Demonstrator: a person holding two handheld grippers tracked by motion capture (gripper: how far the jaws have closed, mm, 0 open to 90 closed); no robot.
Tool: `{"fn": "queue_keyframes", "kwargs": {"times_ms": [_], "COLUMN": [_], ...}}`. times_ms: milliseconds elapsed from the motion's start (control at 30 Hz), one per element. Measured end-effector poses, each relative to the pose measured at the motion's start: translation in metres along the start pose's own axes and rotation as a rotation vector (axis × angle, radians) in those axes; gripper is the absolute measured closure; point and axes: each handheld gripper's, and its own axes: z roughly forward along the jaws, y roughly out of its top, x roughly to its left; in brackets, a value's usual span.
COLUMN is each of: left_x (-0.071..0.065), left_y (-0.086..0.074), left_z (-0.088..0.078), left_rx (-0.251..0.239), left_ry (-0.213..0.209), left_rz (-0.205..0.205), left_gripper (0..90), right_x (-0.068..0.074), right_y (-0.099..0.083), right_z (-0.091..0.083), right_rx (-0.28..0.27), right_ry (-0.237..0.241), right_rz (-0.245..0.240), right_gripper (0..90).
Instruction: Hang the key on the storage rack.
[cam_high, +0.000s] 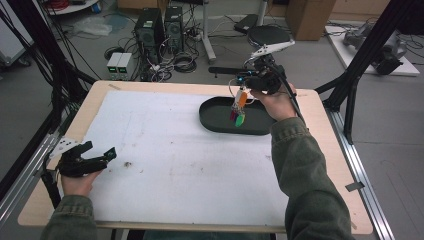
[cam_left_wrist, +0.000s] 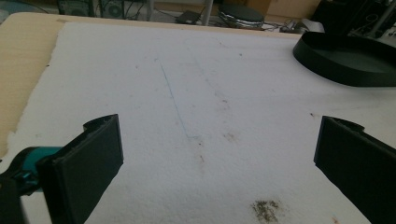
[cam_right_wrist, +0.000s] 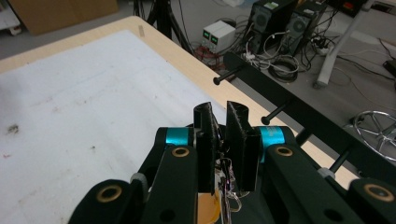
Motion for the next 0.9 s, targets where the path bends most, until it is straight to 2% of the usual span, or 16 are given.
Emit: {"fn": "queue_keyframes", "kwargs": {"times_ms": [200, 400, 667, 900], "left_x": [0.0, 0.0, 0.0, 0.001], "left_y": [0.0, 0.0, 0.0, -0.001], "left_z": [0.0, 0.0, 0.0, -0.002], "left_rx": [0.002, 0.002, 0.003, -0.002], "left_ry": [-0.006, -0.009, -0.007, -0.006], "left_rz": [-0.004, -0.005, -0.007, -0.016], "left_gripper": [1.7, 1.8, 1.7, 1.7], "right_x": [-0.006, -0.012, -0.024, -0.036], "right_y": [0.006, 0.008, 0.019, 0.016], "right_z": [0.014, 0.026, 0.038, 0.051], "right_rx": [0.023, 0.013, 0.034, 0.081], "right_ry": [0.0, -0.012, -0.052, -0.089], "right_rz": [0.002, 0.017, 0.021, 0.028], "right_gripper": [82.0, 82.0, 82.0, 82.0]}}
